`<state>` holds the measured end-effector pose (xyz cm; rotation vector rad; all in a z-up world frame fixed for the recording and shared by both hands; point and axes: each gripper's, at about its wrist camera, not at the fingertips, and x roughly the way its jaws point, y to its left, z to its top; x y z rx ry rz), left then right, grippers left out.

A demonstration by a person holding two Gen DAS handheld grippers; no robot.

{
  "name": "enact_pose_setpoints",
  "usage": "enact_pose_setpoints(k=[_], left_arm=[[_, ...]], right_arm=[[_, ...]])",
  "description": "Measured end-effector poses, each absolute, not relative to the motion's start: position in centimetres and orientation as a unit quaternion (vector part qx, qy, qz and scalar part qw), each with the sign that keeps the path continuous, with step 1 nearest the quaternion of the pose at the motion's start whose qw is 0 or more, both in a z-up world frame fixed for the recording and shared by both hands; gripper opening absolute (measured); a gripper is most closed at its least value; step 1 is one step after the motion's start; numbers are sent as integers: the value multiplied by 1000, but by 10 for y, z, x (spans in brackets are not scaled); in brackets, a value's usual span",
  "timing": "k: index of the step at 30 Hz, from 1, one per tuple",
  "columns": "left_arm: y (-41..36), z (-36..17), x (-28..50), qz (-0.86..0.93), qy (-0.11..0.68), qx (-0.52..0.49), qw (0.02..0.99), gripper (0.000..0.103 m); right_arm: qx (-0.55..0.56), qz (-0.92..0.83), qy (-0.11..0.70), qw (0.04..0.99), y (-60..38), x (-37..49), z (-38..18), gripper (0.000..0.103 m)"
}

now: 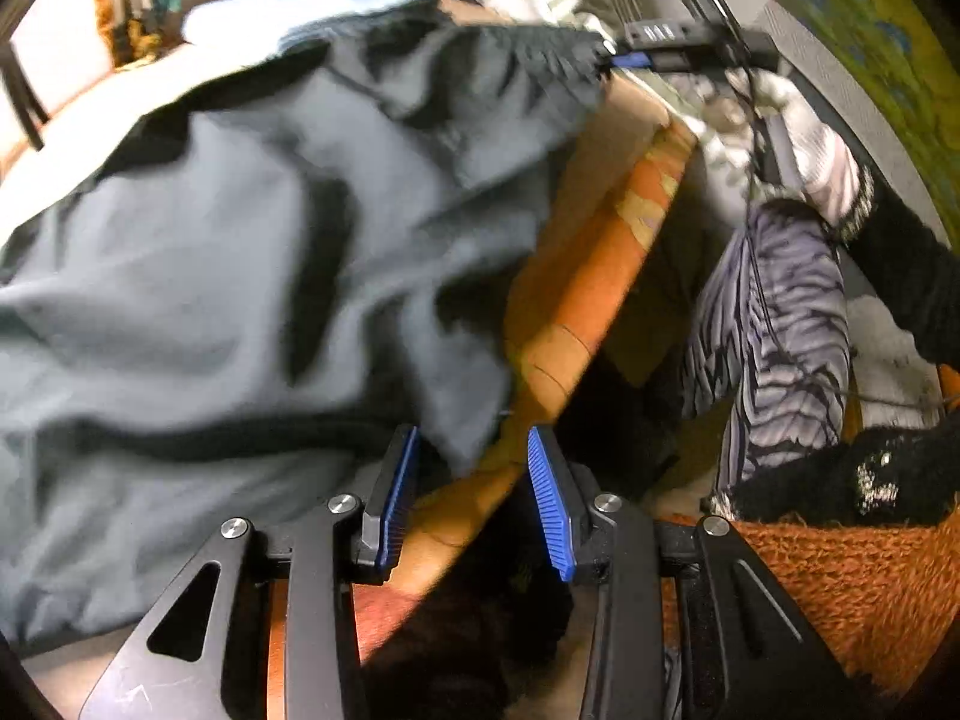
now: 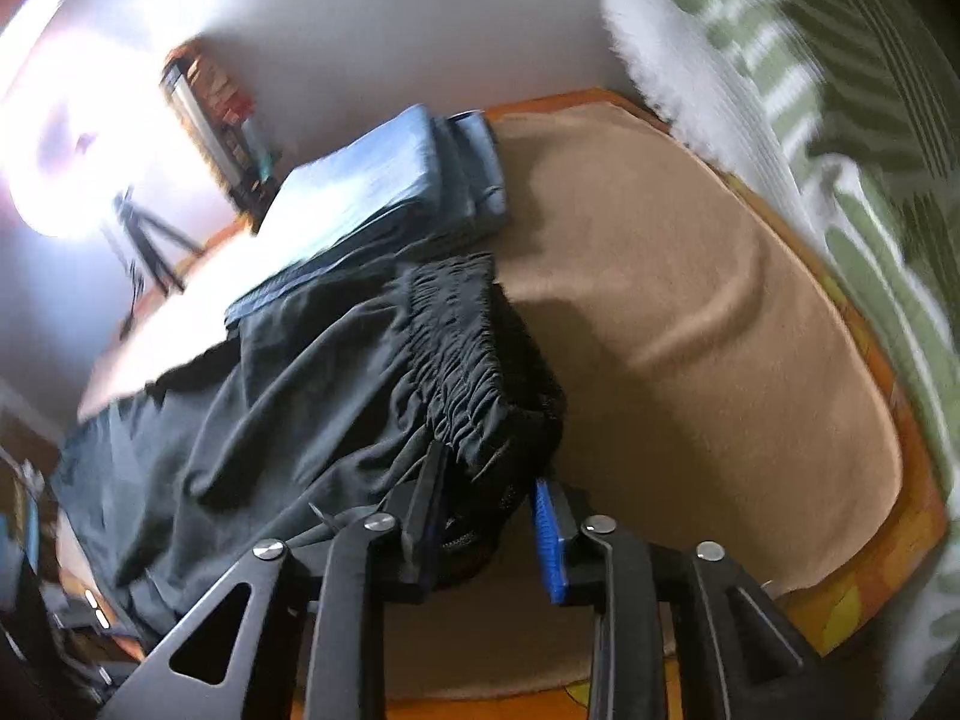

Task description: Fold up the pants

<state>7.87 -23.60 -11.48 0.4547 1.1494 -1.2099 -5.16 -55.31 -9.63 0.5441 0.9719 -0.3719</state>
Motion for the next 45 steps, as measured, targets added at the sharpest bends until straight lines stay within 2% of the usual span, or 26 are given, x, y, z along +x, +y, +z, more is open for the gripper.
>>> enact_pose_setpoints(k=[2,9,17,30,45], left_arm=[[-226,-104,90,-526,496,177,668,37],[-156,-65,132,-449,452,93,765,37],[-42,-54,175,-319,440,-8,839,37],[127,-71,225,-117,435,-87,889,37],[209,-105,282,-68,413,-146,896,37]], right_arm=[[243,-178,462,834,-547,-54,-90,42],[192,-164,437,864,-513,-45,-47,42],[131,-71,422,894,-441,21,-9,44],[57,147,415,896,-279,178,5,45],[-38,320,427,845,-87,331,-15,45]])
